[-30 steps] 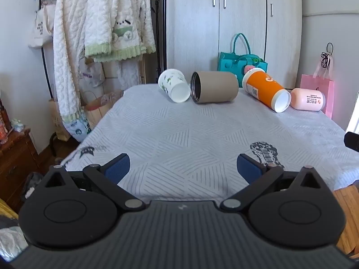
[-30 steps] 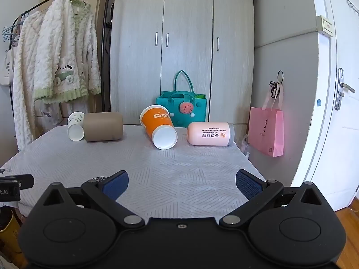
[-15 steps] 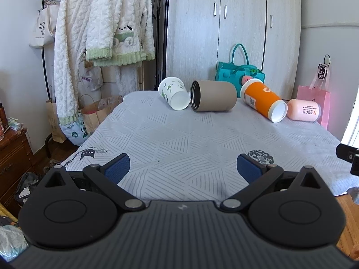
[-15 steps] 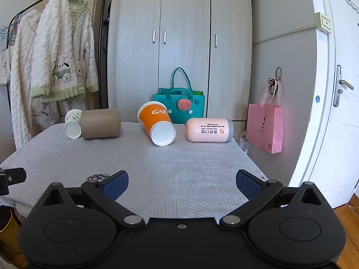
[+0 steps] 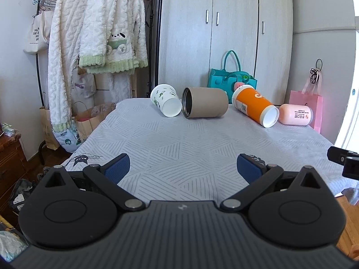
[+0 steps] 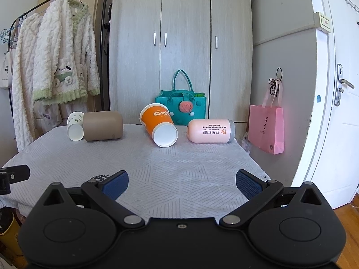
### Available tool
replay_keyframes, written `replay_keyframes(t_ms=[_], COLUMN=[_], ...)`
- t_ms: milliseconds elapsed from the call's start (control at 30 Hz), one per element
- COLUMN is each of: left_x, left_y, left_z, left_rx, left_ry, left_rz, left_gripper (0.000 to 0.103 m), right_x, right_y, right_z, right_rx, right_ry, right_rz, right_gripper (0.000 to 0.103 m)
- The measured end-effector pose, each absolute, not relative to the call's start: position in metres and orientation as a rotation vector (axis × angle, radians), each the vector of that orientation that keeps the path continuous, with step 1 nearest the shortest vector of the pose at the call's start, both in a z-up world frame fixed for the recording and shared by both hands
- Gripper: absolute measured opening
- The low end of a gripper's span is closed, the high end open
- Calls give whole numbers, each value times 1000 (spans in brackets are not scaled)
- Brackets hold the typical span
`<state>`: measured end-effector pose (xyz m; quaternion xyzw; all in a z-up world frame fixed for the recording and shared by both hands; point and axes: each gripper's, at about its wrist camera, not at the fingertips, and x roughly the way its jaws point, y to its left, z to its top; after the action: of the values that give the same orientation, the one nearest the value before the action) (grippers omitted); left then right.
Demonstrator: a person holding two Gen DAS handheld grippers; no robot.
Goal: Flip cup upright
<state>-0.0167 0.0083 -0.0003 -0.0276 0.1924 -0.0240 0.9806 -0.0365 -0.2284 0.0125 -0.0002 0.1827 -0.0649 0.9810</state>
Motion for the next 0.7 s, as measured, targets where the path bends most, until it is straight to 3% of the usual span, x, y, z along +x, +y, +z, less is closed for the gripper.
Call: replay_keyframes(t_ms=[700], left_x=[-32], left_y=[12], left_z=[8], left_rx=[-46], left_ry=[365], left_rz=[-41], left_gripper=[103], right_x=[-45], right_y=[-226], right_z=[19], right_rx=[-10], right_ry=[343], right_rz=[-141], right_gripper=[103])
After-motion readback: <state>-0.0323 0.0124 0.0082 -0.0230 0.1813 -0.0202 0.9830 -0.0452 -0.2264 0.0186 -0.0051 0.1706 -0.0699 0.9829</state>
